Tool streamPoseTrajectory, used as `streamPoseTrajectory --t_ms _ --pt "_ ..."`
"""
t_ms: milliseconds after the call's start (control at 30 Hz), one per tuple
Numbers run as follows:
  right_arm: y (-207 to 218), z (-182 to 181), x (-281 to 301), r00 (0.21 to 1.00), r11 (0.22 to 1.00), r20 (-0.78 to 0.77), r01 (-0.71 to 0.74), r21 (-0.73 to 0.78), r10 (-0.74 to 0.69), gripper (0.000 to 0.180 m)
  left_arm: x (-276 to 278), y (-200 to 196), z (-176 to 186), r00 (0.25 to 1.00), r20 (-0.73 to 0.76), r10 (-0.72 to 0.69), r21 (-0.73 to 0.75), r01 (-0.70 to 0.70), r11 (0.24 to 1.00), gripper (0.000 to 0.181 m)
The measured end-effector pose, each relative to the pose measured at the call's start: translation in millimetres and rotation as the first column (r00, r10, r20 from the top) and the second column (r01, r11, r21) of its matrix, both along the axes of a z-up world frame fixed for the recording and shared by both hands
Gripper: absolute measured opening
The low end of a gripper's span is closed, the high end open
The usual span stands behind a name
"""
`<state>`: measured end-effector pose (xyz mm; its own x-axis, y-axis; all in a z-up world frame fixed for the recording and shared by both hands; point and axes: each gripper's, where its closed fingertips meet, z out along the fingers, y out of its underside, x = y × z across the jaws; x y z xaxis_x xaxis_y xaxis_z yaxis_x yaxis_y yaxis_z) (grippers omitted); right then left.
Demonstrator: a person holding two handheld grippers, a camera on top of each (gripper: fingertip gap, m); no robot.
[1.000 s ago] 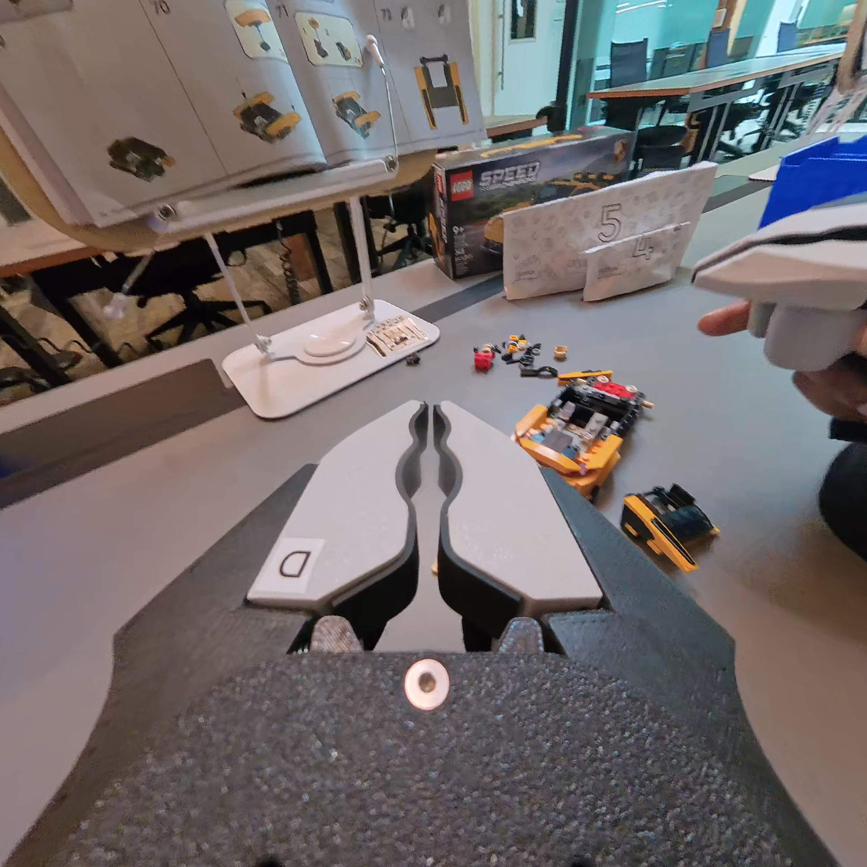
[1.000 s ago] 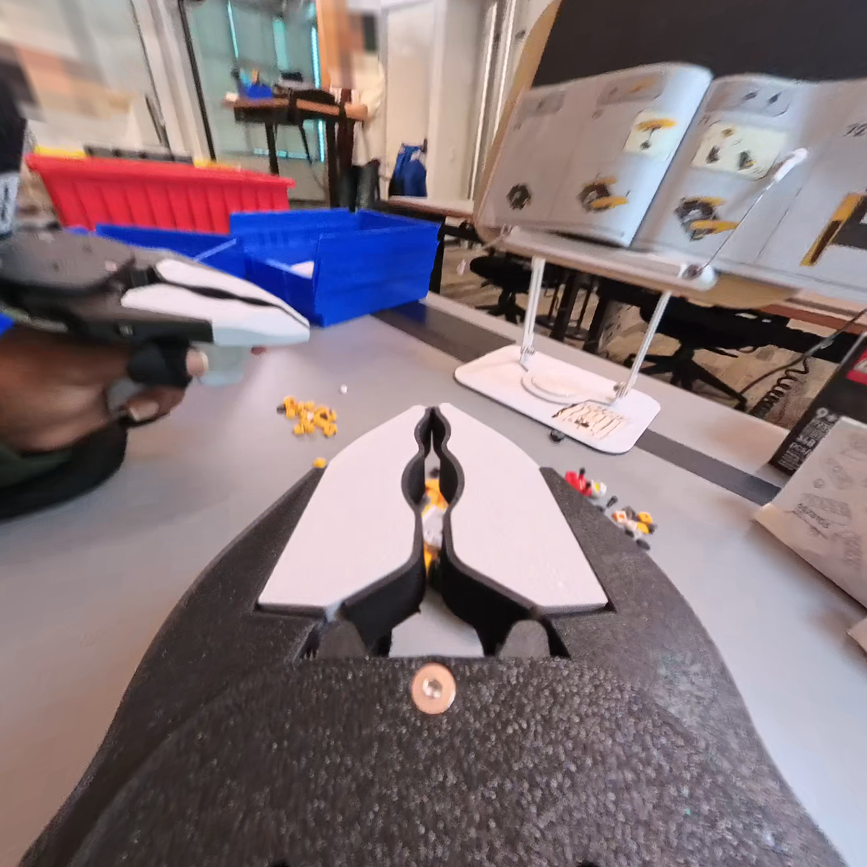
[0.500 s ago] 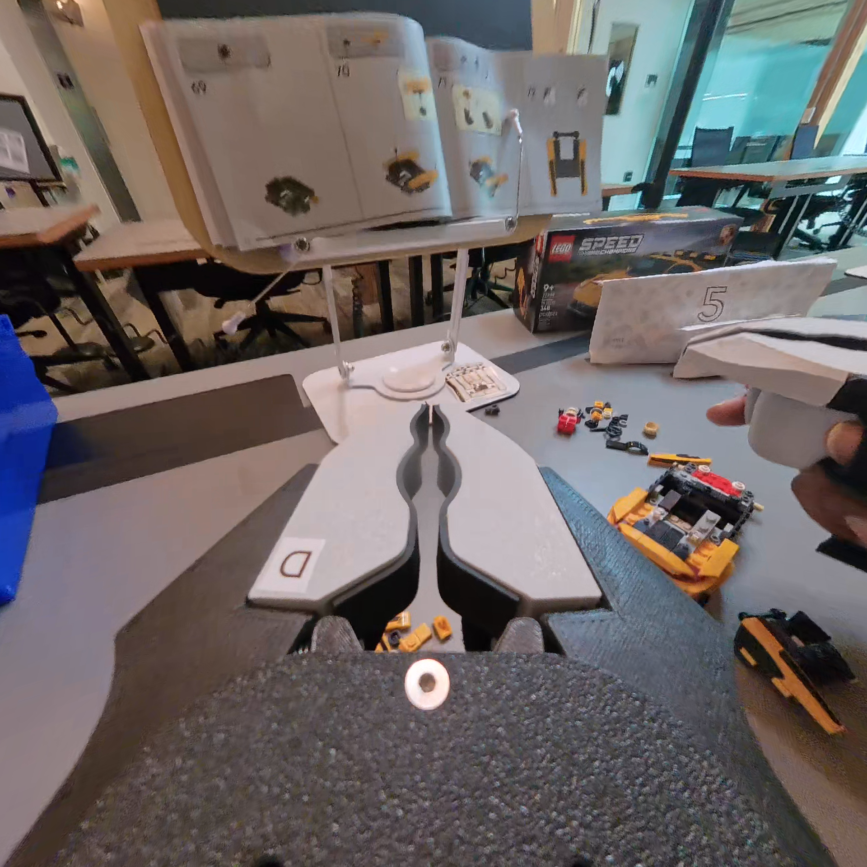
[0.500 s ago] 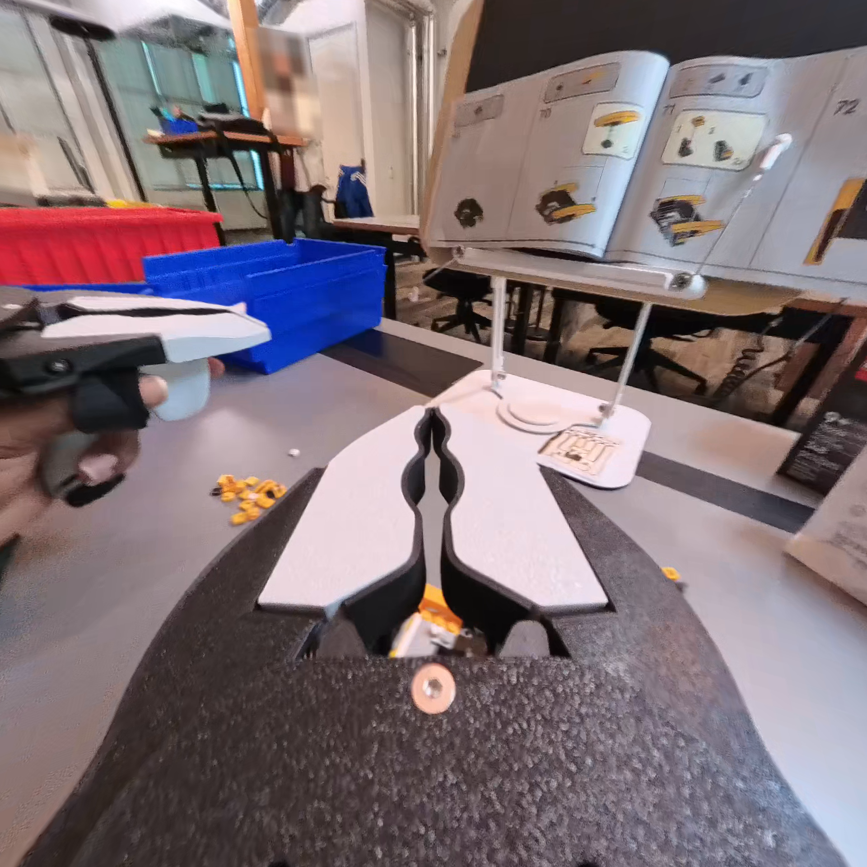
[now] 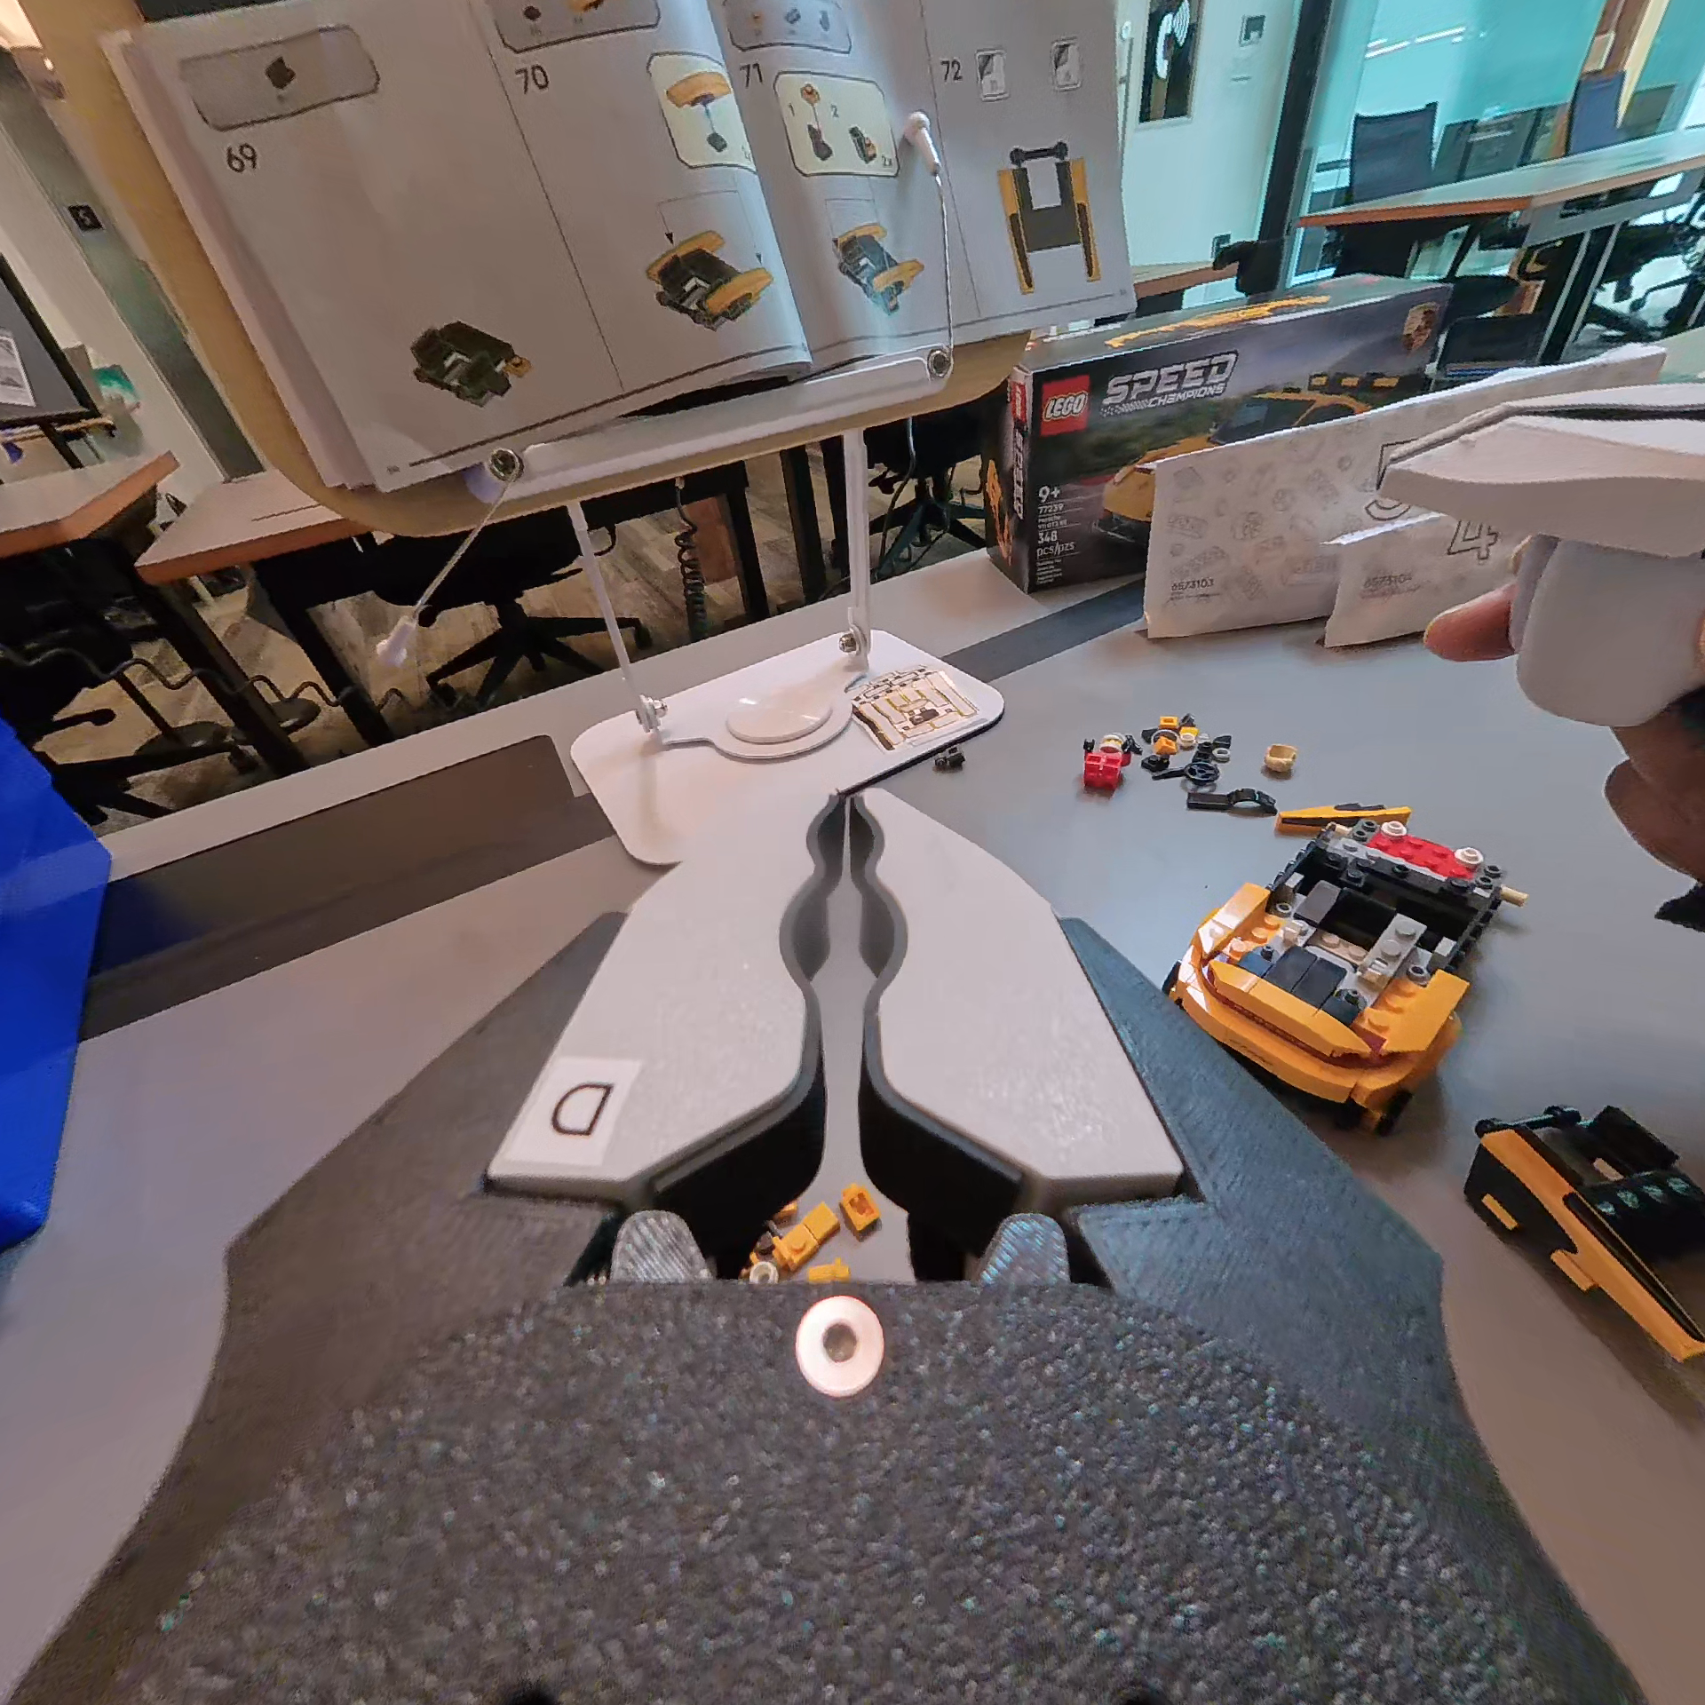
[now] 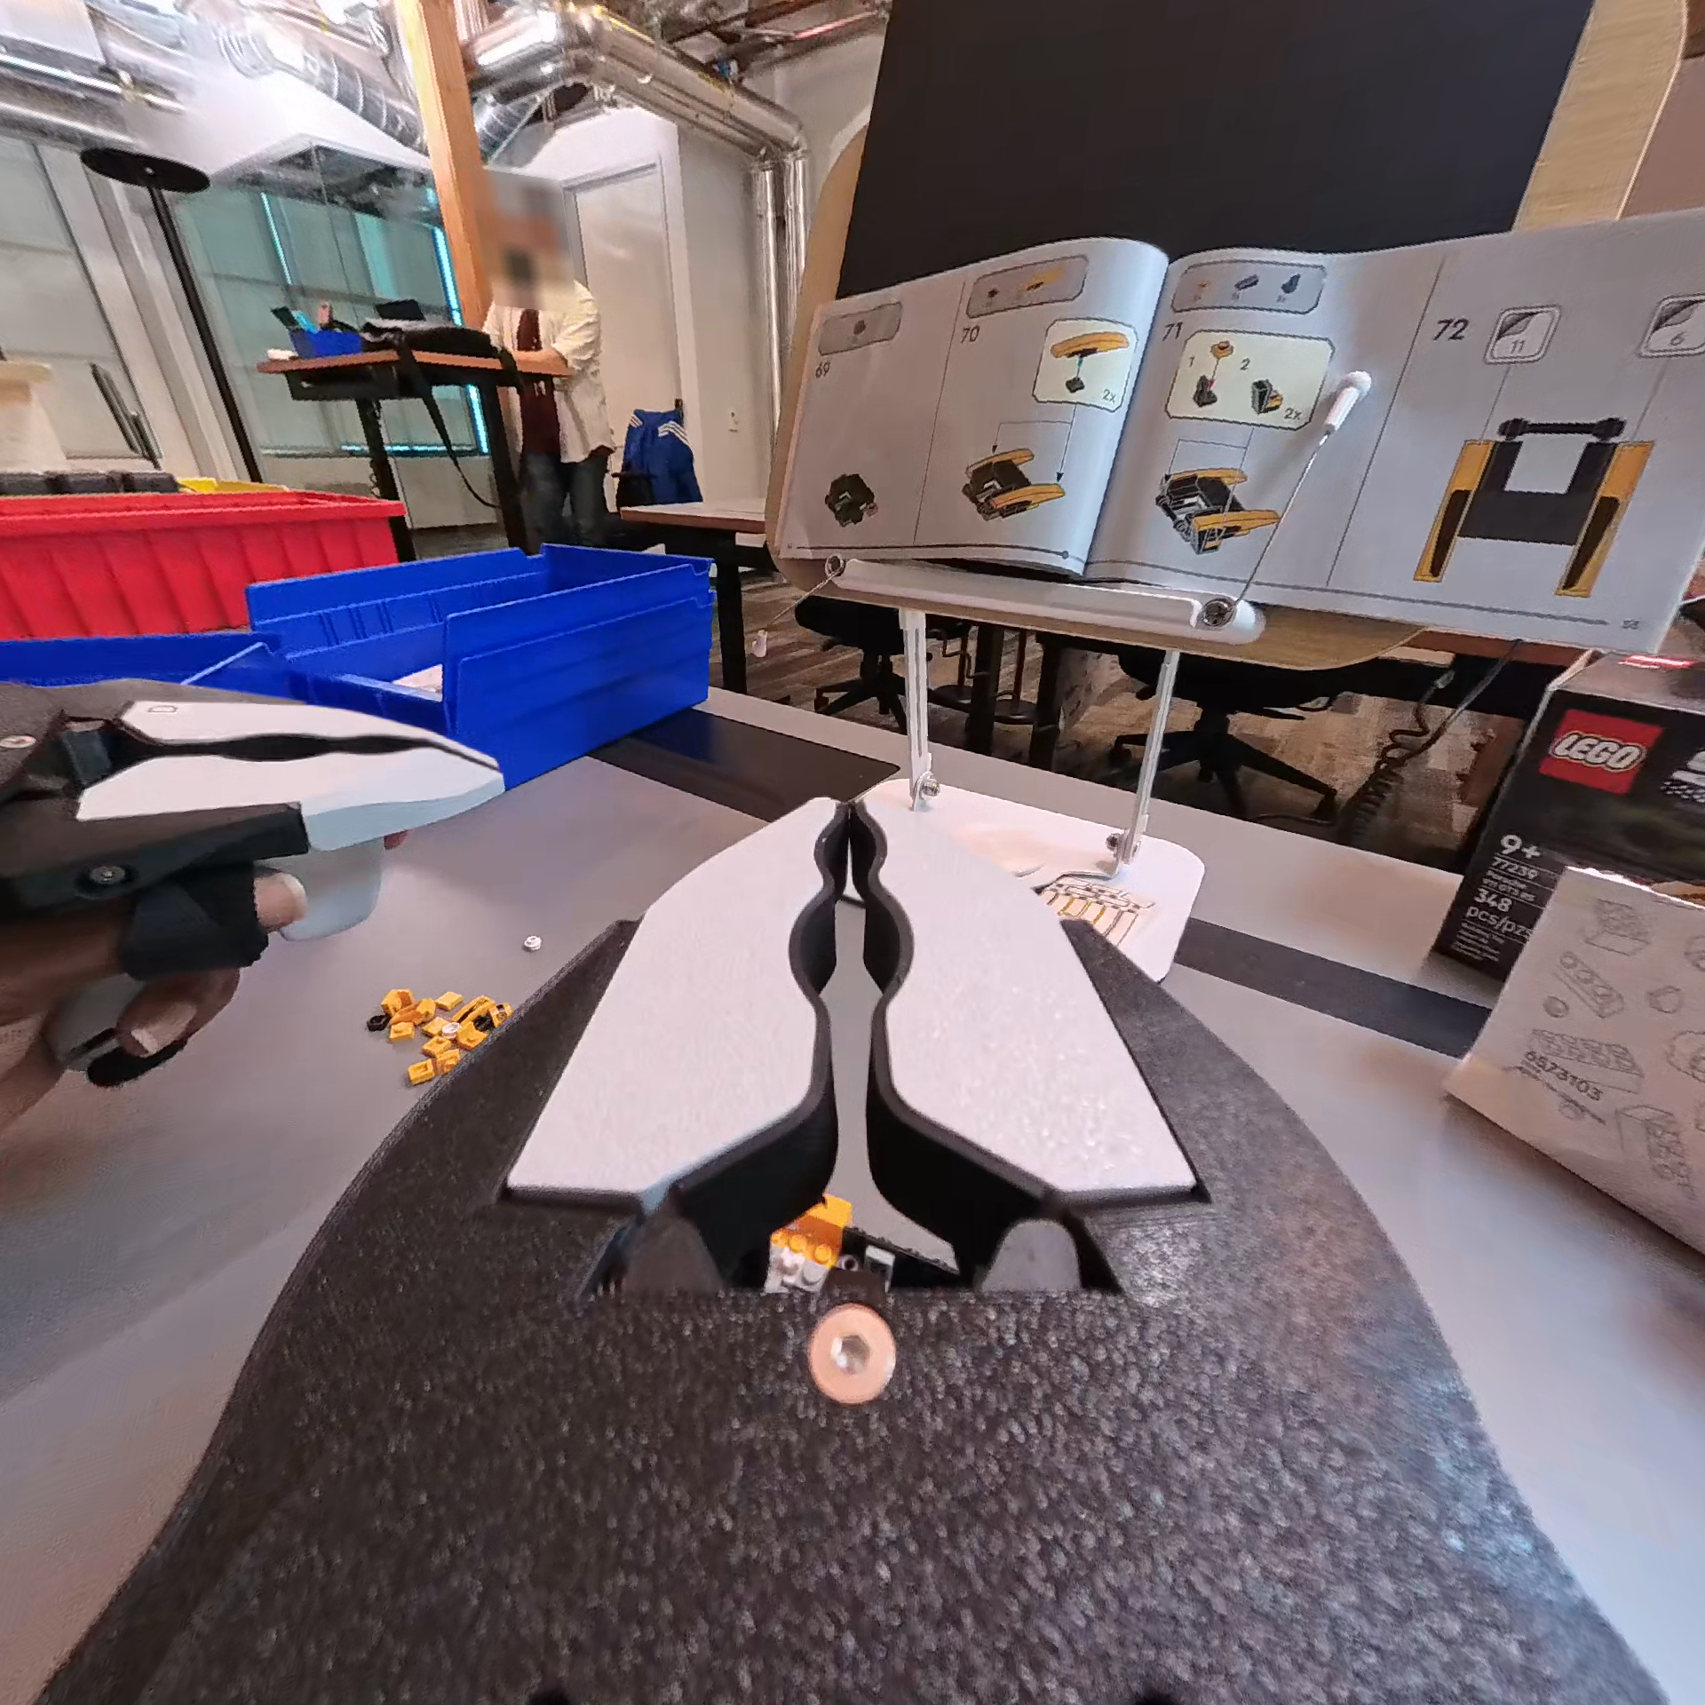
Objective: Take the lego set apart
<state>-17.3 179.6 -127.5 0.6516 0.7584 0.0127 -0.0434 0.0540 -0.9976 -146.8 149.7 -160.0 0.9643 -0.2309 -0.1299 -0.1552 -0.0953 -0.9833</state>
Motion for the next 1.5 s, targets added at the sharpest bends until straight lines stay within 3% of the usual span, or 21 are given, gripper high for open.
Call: streamPoseTrajectory --t_ms 400,1067,1200,1367,1500 --pt "5.3 2.1 10.6 0.998 0.998 0.015 0.053 0.022 -0.053 0.0 -6.0 0.4 -0.8 0.998 0.067 0.019 -0.031 -0.017 0.999 0.0" --pt "-5.5 -20.8 -13.3 0.987 0.999 0.158 0.004 0.041 -0.01 0.0 -13.4 5.7 -17.0 0.998 -0.046 0.053 -0.095 -0.057 0.994 0.0" --pt "-35.1 -11.0 -33.0 0.974 0.987 0.212 -0.101 0.122 0.073 0.0 -12.3 5.9 -27.1 0.995 -0.08 0.063 -0.155 -0.074 0.985 0.0" --pt "-120.4 16.3 -74.1 0.913 0.908 0.169 -0.396 0.139 0.372 0.0 -11.4 13.3 -40.0 0.974 -0.212 0.083 -0.176 -0.121 0.977 0.0" --pt "-172.7 30.5 -91.5 0.857 0.845 0.186 -0.509 0.165 0.48 0.0 -7.7 18.8 -46.1 0.957 -0.277 0.084 -0.177 -0.136 0.975 0.0"
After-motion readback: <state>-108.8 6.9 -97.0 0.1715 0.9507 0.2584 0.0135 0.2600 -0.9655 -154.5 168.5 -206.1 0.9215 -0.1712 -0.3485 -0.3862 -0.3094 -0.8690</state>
